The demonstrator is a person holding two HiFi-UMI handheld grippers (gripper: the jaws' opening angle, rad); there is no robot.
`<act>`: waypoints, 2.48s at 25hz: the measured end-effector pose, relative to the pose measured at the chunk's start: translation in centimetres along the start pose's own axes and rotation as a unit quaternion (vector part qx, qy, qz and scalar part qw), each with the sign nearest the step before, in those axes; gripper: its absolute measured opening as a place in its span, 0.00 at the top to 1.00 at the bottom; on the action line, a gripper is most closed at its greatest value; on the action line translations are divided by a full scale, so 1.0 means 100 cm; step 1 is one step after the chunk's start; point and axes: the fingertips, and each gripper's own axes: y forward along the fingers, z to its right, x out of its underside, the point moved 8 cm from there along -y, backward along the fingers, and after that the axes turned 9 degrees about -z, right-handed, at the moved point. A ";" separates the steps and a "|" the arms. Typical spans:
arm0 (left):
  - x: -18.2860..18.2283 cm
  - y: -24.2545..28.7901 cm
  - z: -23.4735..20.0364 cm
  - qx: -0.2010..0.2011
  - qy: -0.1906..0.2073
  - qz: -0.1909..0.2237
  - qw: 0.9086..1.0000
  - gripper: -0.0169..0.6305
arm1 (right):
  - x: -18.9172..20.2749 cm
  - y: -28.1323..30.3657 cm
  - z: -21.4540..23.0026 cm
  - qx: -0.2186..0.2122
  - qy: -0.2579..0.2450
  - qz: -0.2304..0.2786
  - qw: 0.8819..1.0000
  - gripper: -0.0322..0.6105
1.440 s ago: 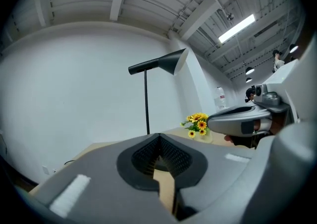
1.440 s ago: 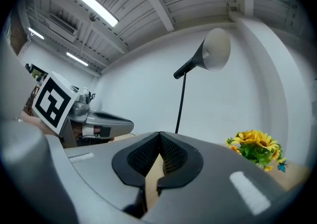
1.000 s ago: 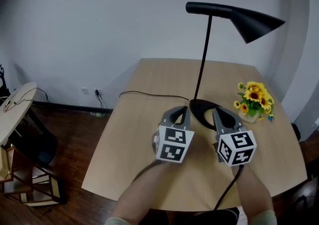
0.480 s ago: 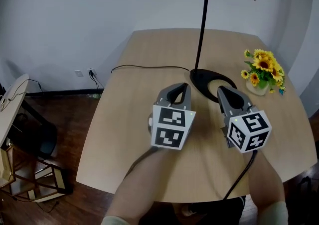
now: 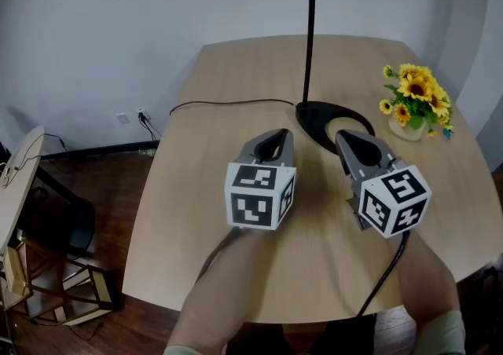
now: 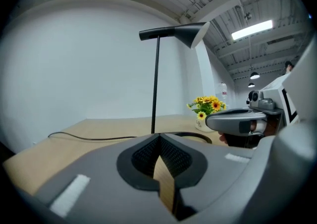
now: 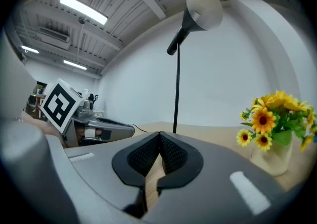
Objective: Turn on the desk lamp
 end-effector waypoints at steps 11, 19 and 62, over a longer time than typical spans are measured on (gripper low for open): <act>0.001 0.015 -0.010 -0.004 -0.027 -0.014 1.000 0.99 | 0.004 0.028 0.022 0.034 0.052 -0.015 0.998 0.95; -0.003 0.037 -0.013 0.008 -0.032 -0.052 0.998 0.99 | -0.001 0.051 0.024 0.040 0.000 -0.052 0.998 0.95; -0.016 0.088 -0.025 0.025 -0.034 -0.093 0.995 0.99 | -0.005 0.144 0.061 -0.003 0.041 -0.227 0.973 0.95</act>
